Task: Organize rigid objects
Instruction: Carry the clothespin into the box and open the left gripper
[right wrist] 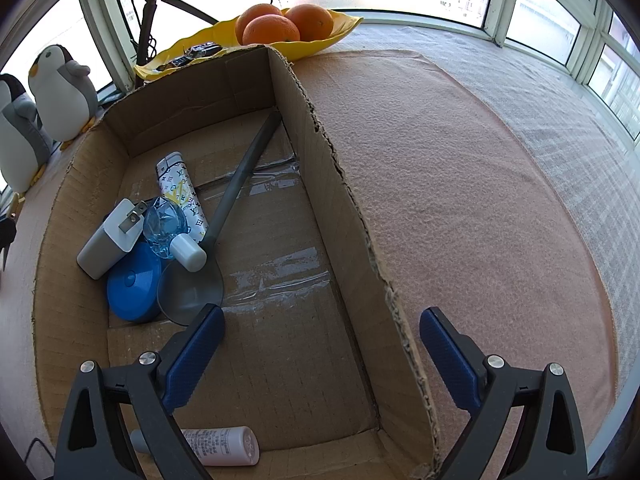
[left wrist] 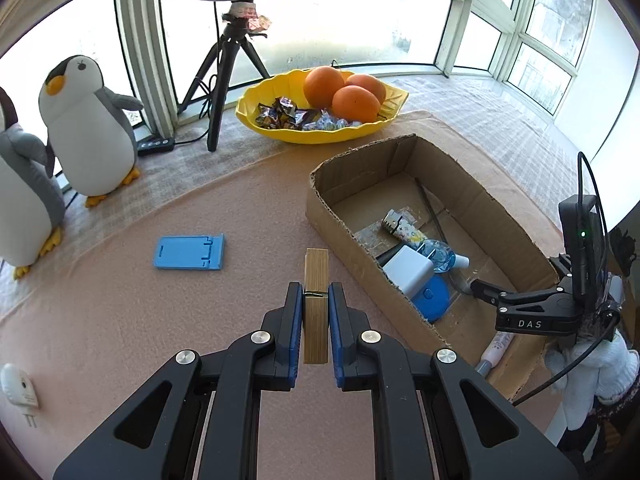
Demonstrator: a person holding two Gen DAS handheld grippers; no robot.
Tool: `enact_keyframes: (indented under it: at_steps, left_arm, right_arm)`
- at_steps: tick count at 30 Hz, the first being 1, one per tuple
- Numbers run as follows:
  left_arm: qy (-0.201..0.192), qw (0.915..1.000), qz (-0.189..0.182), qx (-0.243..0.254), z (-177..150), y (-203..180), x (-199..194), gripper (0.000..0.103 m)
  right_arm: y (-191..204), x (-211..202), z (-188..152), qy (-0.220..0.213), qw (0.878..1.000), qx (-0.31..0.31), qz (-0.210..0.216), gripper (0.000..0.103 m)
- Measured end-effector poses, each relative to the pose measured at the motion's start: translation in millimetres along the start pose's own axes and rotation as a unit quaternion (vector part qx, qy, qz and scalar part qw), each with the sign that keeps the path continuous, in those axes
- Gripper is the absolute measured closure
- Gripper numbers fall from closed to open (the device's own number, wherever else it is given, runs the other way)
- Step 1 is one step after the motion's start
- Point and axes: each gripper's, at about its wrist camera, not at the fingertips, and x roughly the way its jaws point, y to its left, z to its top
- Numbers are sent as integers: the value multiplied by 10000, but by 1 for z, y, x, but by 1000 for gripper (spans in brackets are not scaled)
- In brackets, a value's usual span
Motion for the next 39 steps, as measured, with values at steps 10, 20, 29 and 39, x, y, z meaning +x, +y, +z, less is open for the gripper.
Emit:
enact_keyframes:
  at_steps: [10,20,29,39]
  left_arm:
    - [-291,9989,-324,156,30,-34,-6,92]
    - [-271,9986,-427,157,42,-57,7,92]
    - [-110,9992,-347,175,47,-67,27,92]
    - [176,9993,-191,259,47,-72,50,92]
  right_arm:
    - [0,0,0,-2,10000,1,0,7]
    - [0,0,0,-3,10000,3,-2,7]
    - [0,1,0,-1,10000,4,-3,7]
    - [0,1,0,-4,10000,5,-2,6]
